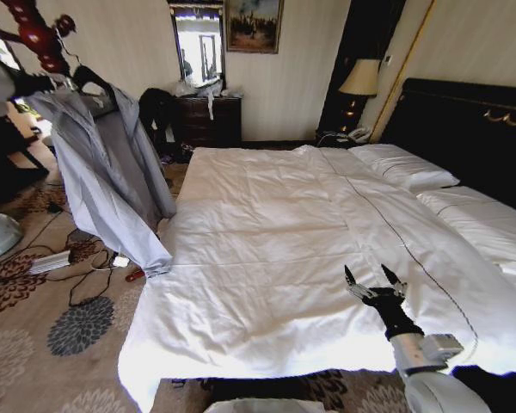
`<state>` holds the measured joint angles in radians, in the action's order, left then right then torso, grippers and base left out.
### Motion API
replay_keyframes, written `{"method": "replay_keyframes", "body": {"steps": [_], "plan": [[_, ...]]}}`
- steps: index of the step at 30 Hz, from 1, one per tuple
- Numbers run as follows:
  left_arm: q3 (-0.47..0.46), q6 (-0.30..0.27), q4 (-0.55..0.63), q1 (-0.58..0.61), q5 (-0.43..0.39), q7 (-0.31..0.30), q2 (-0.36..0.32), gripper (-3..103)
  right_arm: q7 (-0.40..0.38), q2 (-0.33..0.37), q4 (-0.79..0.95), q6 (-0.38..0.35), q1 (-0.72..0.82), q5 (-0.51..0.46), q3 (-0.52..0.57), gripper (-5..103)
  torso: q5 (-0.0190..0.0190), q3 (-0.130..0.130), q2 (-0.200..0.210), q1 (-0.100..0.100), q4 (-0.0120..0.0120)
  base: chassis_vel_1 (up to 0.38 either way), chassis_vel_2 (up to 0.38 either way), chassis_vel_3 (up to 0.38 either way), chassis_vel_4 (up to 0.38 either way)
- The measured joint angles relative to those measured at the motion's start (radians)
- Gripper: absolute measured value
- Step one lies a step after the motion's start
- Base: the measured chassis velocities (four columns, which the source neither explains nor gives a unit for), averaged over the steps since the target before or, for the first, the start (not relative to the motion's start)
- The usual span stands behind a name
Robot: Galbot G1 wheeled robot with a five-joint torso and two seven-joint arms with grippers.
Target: Pick up the clothes from the bed and hang them on the clothes hanger.
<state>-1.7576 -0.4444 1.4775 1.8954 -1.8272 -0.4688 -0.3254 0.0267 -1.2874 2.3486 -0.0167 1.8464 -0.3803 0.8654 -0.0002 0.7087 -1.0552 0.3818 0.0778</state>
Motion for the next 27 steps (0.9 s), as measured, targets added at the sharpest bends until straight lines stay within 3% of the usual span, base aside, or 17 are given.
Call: {"method": "replay_keyframes", "body": {"steps": [8,19,24,27], "plan": [[0.016,0.033,0.028,-0.037,0.012,0.021,0.031,100,0.000,0.000,0.000,0.000,0.000,0.000,0.000,100,0.0001,0.000,0.000,0.000,0.0000,0.000,0.000,0.000,0.000],[-0.007,0.078,0.036,-0.014,0.016,0.021,-0.020,100,0.000,0.000,0.000,0.000,0.000,0.000,0.000,100,0.0004,0.000,0.000,0.000,0.0004,0.000,0.000,0.000,0.000],[0.003,0.084,0.117,-0.028,0.040,0.025,0.033,100,0.000,0.000,0.000,0.000,0.000,0.000,0.000,100,0.0003,0.000,0.000,0.000,0.0000,0.000,0.000,0.000,0.000],[0.024,0.086,0.222,-0.063,0.062,0.028,0.114,100,0.000,0.000,0.000,0.000,0.000,0.000,0.000,100,0.0001,0.000,0.000,0.000,0.0001,0.000,0.000,0.000,0.000]]}}
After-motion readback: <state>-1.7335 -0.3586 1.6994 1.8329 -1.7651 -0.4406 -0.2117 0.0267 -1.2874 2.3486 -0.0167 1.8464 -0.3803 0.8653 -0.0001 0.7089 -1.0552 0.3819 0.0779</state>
